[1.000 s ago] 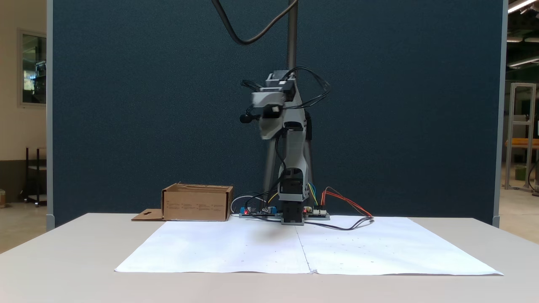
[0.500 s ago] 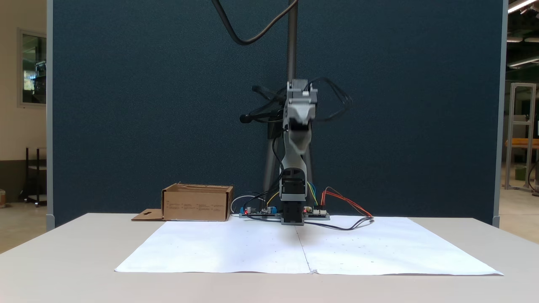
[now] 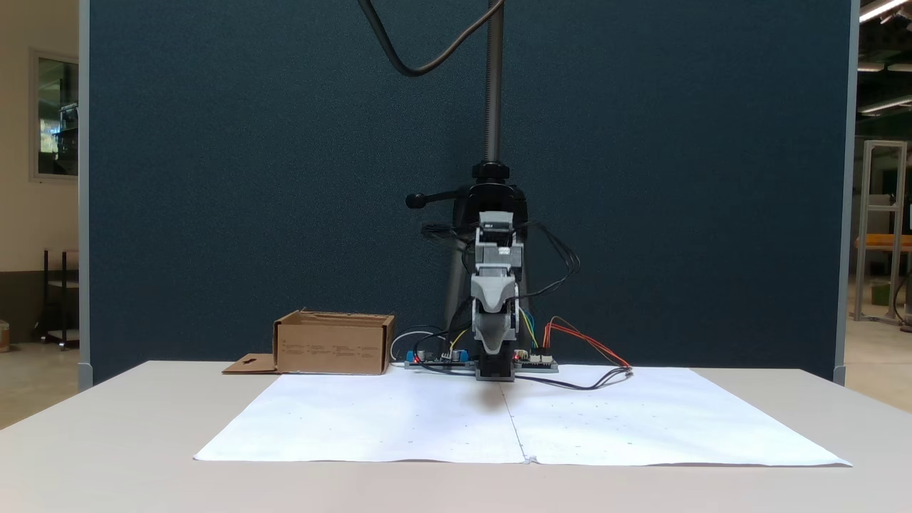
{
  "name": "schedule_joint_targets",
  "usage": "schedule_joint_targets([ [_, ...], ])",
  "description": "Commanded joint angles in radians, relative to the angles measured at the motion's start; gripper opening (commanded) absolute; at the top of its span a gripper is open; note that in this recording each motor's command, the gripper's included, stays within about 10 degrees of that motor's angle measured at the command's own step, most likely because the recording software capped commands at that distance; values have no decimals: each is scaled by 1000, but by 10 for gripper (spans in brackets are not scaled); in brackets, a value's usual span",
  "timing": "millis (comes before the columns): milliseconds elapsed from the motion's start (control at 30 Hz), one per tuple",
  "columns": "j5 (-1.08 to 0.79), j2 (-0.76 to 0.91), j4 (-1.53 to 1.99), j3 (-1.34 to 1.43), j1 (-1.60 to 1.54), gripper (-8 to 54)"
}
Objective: Grasp a green dice and put it in the bin.
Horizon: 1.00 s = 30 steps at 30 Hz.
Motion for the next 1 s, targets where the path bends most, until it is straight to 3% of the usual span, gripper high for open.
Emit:
schedule_joint_targets([
  [0, 67, 28, -167, 6, 11, 436],
  [333, 61, 23, -532, 374, -11, 432],
  [967, 61, 25, -1081, 657, -29, 432],
])
